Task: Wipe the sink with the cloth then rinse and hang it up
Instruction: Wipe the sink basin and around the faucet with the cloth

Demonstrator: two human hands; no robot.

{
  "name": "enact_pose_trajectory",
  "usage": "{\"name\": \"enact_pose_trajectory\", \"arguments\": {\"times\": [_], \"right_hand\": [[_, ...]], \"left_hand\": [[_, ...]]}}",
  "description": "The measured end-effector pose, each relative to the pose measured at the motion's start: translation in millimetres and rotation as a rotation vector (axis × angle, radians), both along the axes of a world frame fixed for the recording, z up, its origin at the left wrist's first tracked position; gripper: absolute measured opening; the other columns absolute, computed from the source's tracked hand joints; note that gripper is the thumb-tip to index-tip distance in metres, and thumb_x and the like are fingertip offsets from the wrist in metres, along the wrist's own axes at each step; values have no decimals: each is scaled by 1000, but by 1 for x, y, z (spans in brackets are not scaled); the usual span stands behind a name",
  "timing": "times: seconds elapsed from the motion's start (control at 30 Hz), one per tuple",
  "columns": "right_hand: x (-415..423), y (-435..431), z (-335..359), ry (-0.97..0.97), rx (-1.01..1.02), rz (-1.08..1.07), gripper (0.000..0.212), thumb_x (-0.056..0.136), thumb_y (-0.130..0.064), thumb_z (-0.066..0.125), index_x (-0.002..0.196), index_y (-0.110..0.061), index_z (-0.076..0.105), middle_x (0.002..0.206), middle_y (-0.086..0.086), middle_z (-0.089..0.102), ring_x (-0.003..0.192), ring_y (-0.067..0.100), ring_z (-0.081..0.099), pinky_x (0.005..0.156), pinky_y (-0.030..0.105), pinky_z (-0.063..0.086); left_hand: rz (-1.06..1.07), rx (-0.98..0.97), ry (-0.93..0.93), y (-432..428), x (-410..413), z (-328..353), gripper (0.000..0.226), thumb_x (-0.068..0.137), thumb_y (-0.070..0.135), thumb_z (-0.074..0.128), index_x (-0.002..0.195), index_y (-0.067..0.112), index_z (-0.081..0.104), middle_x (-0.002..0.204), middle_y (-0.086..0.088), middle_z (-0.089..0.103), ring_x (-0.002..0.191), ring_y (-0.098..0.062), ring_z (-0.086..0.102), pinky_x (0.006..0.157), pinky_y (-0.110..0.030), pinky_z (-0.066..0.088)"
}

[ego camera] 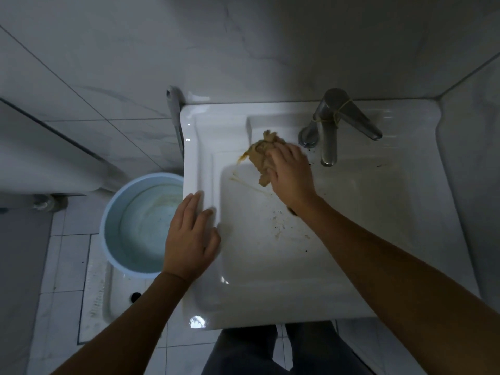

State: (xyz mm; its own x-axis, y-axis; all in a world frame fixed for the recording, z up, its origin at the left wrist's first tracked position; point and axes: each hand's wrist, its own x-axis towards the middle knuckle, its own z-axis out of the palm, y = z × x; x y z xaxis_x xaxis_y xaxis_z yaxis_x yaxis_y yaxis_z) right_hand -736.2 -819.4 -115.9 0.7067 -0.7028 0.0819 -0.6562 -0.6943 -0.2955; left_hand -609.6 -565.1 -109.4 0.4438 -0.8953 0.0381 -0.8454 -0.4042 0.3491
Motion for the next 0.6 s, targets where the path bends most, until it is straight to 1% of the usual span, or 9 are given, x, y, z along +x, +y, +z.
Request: {"name": "enact_pose_trajectory", "arguments": {"times": [0.07,0.13,0.2,0.3,0.4,0.5,0.6], "right_hand": [[-6,-9,-1,-17,22,-53,48,92,-20,60,139,-20,49,150,5,46,136,30,41,111,47,39],[-1,-11,-1,-39,42,-96,60,90,-16,65,146,-24,44,155,4,40,139,31,38,114,47,37],[10,-5,-3,-69,39,-97,63,87,-14,68,145,-26,48,153,5,42,137,32,39,113,48,37],[35,13,-10,-132,1,-121,51,88,-22,63,138,-26,58,145,5,51,130,34,44,108,50,39],[52,45,-15,-194,24,-98,40,90,-32,58,129,-25,65,139,5,54,125,33,45,107,47,38],[49,60,-23,-234,46,22,30,91,-25,58,119,-24,70,132,4,57,121,31,47,103,47,41],[41,45,-26,-258,43,27,33,89,-21,59,120,-22,69,127,5,57,119,31,48,100,46,44]], "left_hand": [[8,6,9,-1,0,0,45,93,35,51,127,9,64,158,-15,40,149,-33,32,123,-40,22],[13,9,12,-1,0,0,45,93,35,51,127,9,64,158,-15,40,149,-33,32,123,-40,23],[18,8,11,-1,-1,1,46,93,37,50,127,10,64,158,-15,41,149,-33,33,123,-42,24],[19,16,14,-1,0,1,46,93,36,51,129,10,63,159,-14,40,150,-32,31,124,-40,20],[26,40,6,-2,0,0,44,93,35,55,130,11,63,160,-13,39,151,-30,30,125,-36,16],[16,25,20,-1,0,-1,44,93,35,55,130,11,63,160,-13,38,151,-30,30,125,-38,20],[14,5,21,-1,1,-1,45,93,35,55,129,10,63,160,-13,39,150,-31,31,124,-41,25]]}}
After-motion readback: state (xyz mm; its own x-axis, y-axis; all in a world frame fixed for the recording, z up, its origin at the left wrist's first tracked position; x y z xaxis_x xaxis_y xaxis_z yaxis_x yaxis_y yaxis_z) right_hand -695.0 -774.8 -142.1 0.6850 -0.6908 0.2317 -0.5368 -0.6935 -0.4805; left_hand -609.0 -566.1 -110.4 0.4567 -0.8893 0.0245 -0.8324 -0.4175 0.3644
